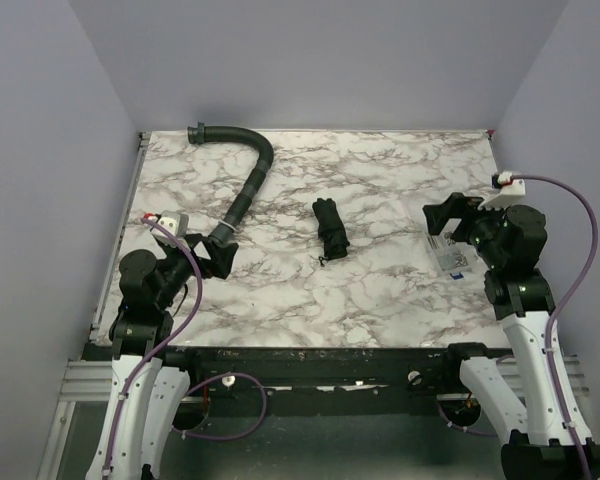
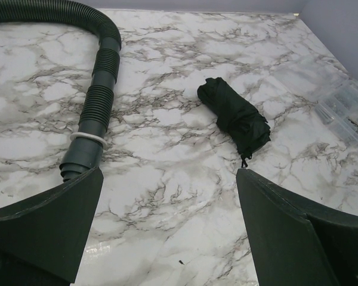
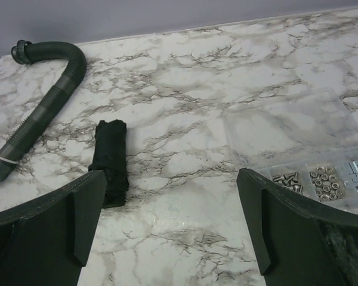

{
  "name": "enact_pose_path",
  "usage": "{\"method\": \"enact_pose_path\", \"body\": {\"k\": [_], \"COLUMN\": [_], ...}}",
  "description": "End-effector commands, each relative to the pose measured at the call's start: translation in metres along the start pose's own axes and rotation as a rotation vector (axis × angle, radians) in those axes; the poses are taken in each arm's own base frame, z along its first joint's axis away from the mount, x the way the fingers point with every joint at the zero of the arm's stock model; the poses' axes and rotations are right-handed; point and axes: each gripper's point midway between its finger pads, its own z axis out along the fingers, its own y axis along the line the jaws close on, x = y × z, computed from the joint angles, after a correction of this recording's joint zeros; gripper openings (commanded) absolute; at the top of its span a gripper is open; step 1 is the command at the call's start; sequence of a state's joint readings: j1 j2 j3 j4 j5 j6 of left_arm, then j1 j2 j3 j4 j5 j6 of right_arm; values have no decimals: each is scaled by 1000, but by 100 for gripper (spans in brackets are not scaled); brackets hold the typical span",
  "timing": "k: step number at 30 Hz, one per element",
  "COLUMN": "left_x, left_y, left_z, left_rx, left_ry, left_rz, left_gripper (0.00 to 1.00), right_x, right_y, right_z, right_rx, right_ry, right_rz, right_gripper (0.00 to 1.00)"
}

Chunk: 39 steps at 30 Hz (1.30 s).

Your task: Put away the umbrella

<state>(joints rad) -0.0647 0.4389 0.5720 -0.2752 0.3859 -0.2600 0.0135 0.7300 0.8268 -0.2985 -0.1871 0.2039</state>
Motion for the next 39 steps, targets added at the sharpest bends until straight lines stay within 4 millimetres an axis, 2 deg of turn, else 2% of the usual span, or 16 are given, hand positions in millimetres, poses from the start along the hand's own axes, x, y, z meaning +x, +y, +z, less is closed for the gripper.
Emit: {"method": "enact_pose_path", "body": {"k": [1,5,7,8,11,25,32,39], "left_x": [0,1,2,2,2,4,4,3], "left_y": [-4,-7,-8,-8,-8,-9,-10,-12], "left_z": [1,3,4,4,4,6,6,7], "left_rx": [31,49,57,60,56,66,70,83], "left_ry": [-6,2,7,9,6,15,14,17], "left_rz": [8,-6,-11,-12,-11,-21,-25,-37], "left_gripper": [98,98,98,98,98,98,98,98], "right_x": [11,29,41,43,43,39,44,44], "right_y": [-12,-15,-24,-20,-16,-21,-13,-19], "right_z": [1,2,4,5,4,1,-1,0], "right_rx": [51,50,62,33,11,25,-38,-13], "right_ry": [-5,22,31,29,43,28,56,51], "right_rz": [7,9,6,-13,-13,-63,-109,-98], "right_gripper": [100,100,100,100,100,100,100,100]}}
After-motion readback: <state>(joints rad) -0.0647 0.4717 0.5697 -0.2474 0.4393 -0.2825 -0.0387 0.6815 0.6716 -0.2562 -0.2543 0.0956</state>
